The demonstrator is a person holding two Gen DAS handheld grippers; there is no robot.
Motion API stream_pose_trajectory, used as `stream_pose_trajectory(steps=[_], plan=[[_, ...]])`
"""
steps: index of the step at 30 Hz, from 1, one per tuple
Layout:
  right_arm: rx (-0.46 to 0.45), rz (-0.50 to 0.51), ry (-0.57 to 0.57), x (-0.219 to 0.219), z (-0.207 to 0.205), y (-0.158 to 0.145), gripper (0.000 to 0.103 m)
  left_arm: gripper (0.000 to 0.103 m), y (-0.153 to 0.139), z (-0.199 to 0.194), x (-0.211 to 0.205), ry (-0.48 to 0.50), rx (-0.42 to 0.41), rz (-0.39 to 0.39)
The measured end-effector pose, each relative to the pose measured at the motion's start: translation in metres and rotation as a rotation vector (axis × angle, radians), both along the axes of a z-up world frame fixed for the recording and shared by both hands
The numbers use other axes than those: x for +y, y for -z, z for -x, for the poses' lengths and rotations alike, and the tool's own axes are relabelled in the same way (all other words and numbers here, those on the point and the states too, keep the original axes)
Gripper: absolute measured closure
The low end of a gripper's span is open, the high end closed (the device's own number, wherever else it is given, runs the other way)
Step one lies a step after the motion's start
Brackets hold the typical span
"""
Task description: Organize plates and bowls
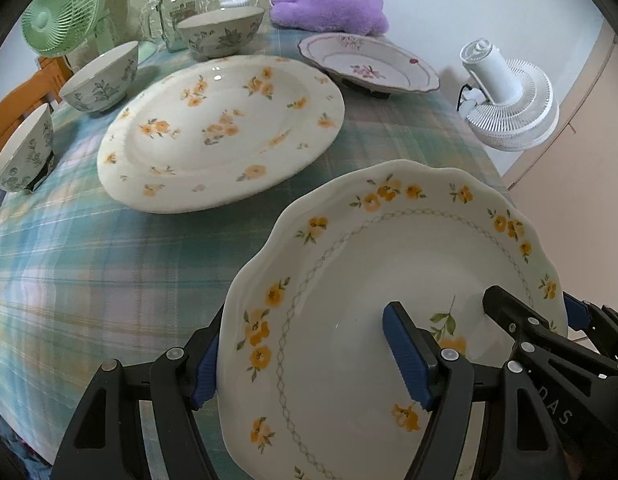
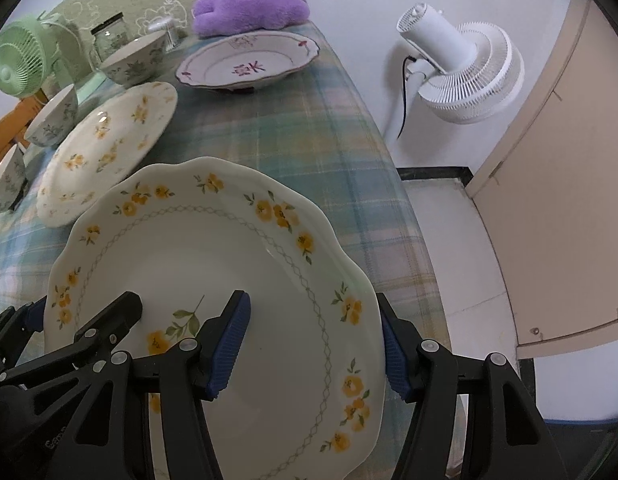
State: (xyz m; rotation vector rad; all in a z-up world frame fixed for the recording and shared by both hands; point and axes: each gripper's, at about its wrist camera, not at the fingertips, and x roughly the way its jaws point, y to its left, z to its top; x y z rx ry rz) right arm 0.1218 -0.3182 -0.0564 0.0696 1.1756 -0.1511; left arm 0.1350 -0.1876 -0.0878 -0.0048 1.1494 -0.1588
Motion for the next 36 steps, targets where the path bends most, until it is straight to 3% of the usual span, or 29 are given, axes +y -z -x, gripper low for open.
stream_pose_trajectory(steps=[16, 20, 22, 27, 36], plan=[[0.021, -0.001, 0.017, -0.006, -0.013, 0.008, 0.039, 0.028, 0.001, -0.009, -0.005, -0.004, -0.001, -0.068], [-0.052, 0.037, 0.007, 0.003, -0.006, -0.015, 0.022, 0.027, -0.010, -0.009, 0.008, -0.010, -0.011, -0.044], [-0.085, 0.027, 0.013, 0.006, -0.002, -0.026, 0.019, 0.023, -0.017, -0.008, 0.015, -0.009, -0.025, -0.029], [-0.141, 0.002, 0.014, 0.020, 0.004, -0.051, 0.018, 0.015, -0.038, -0.003, 0.037, -0.019, -0.064, -0.012], [-0.235, 0.029, 0.009, 0.072, 0.018, -0.087, 0.018, 0.014, -0.076, 0.006, 0.085, -0.024, -0.154, -0.011]])
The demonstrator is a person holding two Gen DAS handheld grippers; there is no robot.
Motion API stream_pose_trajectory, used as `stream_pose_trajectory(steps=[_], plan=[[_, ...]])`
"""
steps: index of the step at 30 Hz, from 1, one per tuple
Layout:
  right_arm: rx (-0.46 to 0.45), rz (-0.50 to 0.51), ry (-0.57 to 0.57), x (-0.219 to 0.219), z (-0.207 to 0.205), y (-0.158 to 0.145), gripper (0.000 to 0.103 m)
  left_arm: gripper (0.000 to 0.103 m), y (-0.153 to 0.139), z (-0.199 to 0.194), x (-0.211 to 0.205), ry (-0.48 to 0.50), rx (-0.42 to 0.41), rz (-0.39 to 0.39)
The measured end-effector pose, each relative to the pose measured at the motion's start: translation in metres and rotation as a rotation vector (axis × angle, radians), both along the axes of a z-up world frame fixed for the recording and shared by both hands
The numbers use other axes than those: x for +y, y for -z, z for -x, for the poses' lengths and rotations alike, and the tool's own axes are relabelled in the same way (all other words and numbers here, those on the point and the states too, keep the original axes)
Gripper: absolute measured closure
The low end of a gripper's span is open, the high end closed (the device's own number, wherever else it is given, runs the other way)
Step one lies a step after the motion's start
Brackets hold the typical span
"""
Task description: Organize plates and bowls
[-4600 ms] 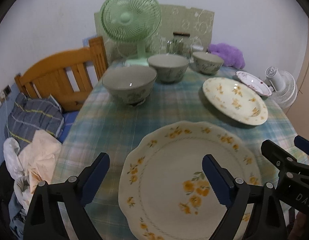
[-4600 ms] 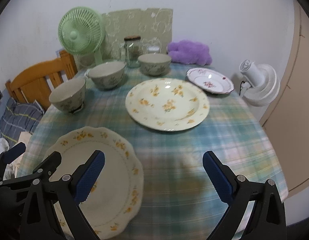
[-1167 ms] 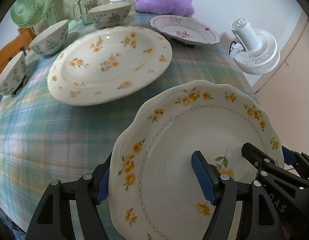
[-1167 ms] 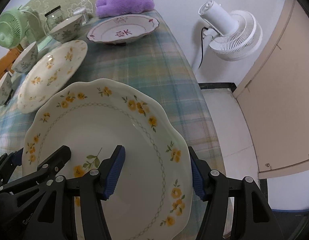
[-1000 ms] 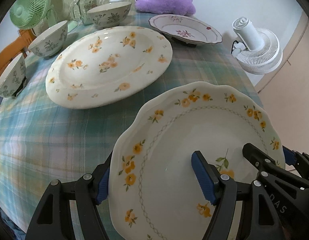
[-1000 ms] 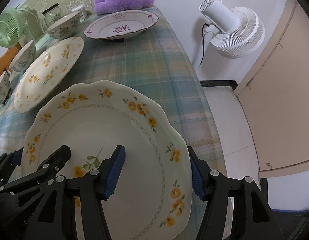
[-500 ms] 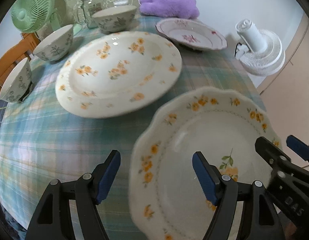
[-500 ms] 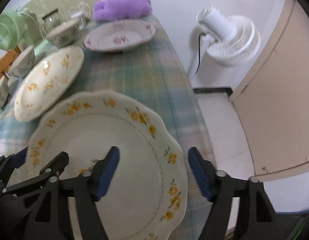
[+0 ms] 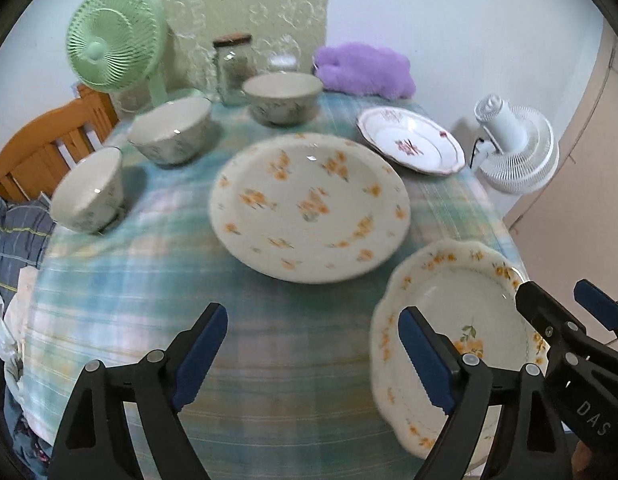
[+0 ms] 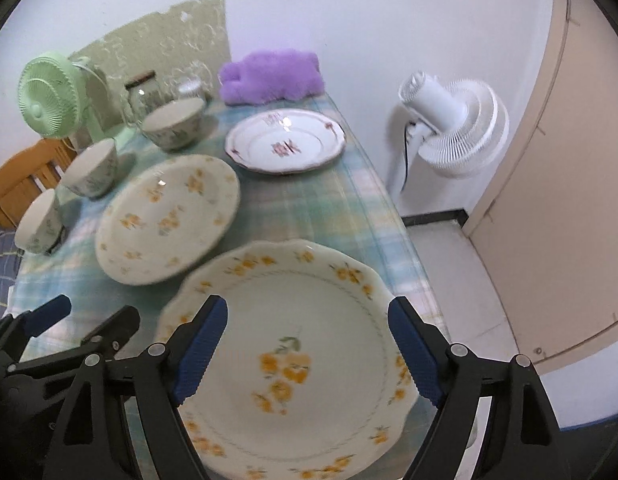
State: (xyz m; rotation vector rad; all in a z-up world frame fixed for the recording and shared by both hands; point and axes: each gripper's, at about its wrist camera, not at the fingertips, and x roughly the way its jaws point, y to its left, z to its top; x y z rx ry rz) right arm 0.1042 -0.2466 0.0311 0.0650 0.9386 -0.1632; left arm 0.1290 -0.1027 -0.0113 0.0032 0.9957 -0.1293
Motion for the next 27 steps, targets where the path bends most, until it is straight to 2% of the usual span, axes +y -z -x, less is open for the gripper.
stream_pose_trajectory(steps=[4, 9, 15, 22, 27], plan=[[-0.019, 0.003, -0.013, 0.020, -0.005, -0.013, 0.018, 0.014, -0.012, -0.004, 0.017, -0.004, -0.026, 0.013], [-0.045, -0.065, 0.004, 0.037, -0.016, -0.022, 0.018, 0.014, -0.023, -0.020, 0.041, -0.039, -0.058, 0.033], [-0.053, -0.023, -0.021, 0.056, -0.048, -0.026, 0.018, 0.014, -0.022, -0.053, 0.052, -0.060, -0.056, 0.016], [-0.034, -0.054, -0.027, 0.051, -0.103, -0.011, 0.018, 0.014, -0.007, -0.101, 0.048, -0.091, -0.045, -0.027], [-0.010, -0.069, -0.025, 0.044, -0.143, 0.013, 0.018, 0.016, 0.012, -0.133, 0.043, -0.112, -0.015, -0.050]])
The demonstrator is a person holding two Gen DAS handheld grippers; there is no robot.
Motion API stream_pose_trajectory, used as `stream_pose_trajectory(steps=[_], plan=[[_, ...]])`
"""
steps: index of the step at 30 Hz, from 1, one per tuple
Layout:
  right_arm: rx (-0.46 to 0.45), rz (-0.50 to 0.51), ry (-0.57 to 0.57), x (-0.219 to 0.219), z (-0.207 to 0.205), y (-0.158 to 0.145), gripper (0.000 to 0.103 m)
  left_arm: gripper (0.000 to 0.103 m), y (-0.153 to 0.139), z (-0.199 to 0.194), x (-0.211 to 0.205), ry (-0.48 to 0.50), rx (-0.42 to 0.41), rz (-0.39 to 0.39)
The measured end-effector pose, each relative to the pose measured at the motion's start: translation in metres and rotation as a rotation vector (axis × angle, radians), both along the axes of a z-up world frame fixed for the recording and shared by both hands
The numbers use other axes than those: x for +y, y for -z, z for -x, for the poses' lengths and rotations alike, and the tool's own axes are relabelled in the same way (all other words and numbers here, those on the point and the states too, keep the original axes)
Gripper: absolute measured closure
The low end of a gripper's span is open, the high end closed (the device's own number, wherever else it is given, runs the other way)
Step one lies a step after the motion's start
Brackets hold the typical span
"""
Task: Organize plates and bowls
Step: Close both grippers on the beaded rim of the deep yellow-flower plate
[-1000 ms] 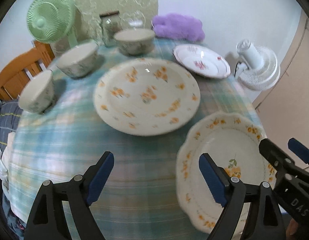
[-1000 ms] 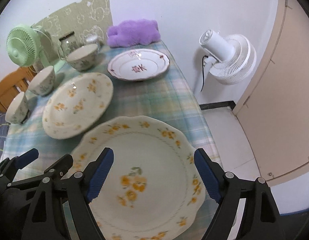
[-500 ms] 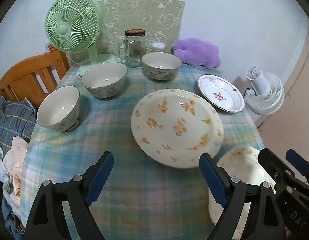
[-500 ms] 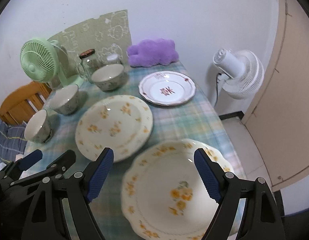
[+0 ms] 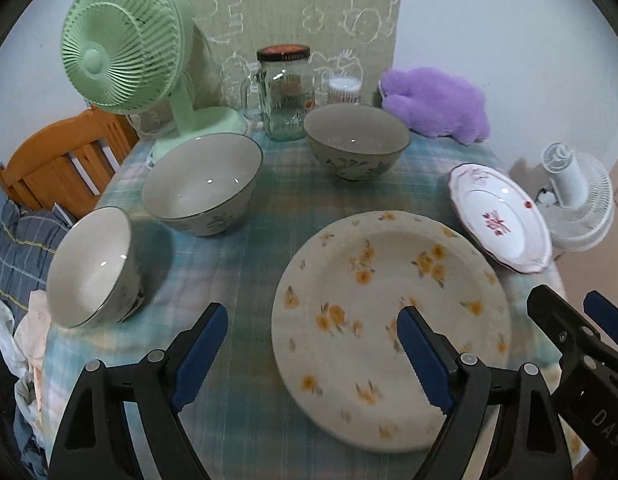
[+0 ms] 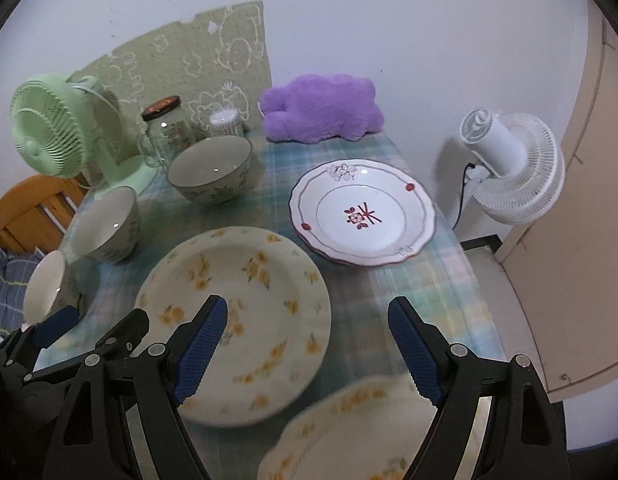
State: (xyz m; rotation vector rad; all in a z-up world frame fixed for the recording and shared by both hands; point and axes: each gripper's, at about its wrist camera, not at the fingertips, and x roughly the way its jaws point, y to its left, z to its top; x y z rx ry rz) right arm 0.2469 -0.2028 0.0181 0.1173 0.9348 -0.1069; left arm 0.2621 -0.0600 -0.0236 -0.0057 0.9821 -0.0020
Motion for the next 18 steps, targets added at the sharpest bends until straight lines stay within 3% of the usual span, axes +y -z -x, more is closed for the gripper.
stream_pose_trajectory(steps=[9, 14, 18], plan=[[0.058, -0.001, -0.024, -0.007, -0.043, 0.042, 0.020, 0.016, 0.042, -0.036, -0.004, -0.008, 0.066, -0.008], [0.102, -0.016, -0.051, -0.004, -0.058, 0.064, 0.037, 0.025, 0.058, -0.042, -0.008, 0.004, 0.116, -0.040], [0.139, -0.019, -0.046, -0.003, -0.065, 0.077, 0.040, 0.030, 0.063, -0.044, -0.007, 0.009, 0.120, -0.030]])
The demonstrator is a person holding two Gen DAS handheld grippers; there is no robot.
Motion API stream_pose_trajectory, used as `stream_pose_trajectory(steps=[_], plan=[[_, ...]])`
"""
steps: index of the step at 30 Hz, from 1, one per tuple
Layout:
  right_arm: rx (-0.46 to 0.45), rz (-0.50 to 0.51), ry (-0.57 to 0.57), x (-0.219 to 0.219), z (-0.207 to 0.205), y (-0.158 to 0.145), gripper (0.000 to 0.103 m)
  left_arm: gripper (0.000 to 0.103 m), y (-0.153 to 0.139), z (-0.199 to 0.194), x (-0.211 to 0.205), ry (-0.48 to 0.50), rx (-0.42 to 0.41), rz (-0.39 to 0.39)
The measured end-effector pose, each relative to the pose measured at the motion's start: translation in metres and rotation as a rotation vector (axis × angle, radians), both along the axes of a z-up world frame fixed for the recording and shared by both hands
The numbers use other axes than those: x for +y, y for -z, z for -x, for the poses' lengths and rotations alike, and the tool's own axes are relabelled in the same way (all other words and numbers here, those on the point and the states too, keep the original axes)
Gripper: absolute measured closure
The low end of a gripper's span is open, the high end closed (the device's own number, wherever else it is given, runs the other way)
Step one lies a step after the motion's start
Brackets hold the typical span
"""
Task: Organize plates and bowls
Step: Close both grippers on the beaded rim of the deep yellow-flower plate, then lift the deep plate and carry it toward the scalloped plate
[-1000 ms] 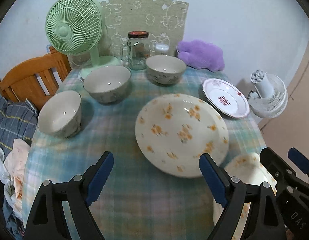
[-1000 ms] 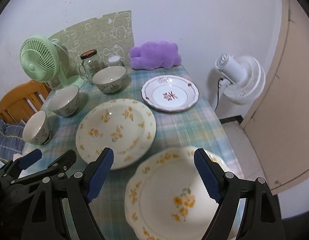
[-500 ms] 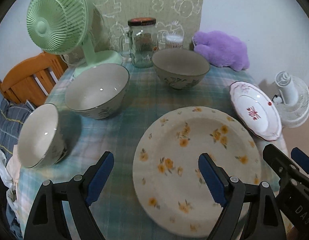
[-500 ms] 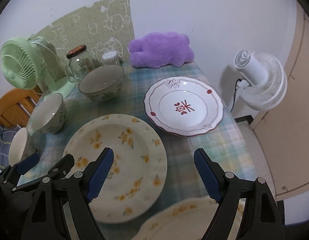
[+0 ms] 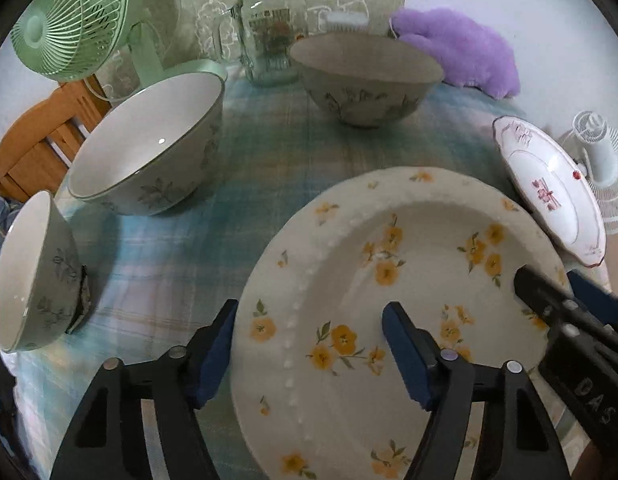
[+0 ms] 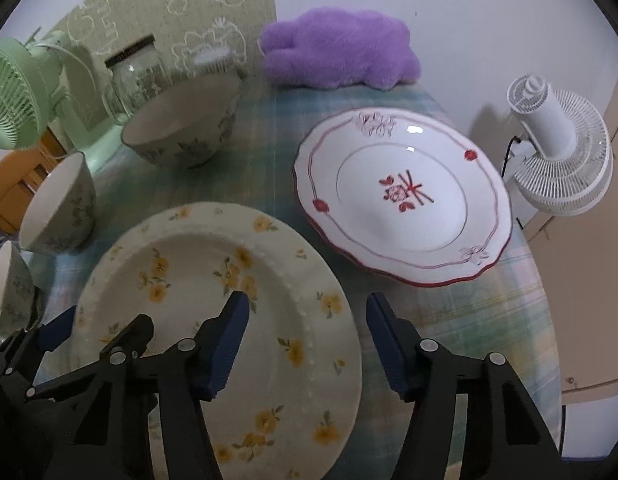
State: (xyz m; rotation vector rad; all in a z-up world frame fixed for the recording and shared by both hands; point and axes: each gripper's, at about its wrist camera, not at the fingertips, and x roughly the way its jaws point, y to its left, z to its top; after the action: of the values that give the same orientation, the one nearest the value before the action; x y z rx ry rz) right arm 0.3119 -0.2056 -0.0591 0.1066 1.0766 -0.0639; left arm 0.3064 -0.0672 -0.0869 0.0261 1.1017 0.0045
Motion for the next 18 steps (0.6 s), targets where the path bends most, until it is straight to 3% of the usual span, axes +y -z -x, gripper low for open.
stream_pose_trajectory(steps=[4, 10, 18], plan=[[0.039, 0.018, 0.002, 0.003, -0.005, 0.008, 0.048, 0.031, 0.000, -0.001, 0.002, 0.009, -0.002, 0.012], [0.048, 0.027, 0.017, 0.010, -0.001, 0.007, 0.048, 0.033, -0.003, 0.002, 0.011, 0.017, 0.017, 0.000], [0.086, -0.002, -0.053, 0.037, 0.024, 0.005, 0.048, 0.033, -0.007, 0.030, 0.040, -0.002, 0.068, -0.023]])
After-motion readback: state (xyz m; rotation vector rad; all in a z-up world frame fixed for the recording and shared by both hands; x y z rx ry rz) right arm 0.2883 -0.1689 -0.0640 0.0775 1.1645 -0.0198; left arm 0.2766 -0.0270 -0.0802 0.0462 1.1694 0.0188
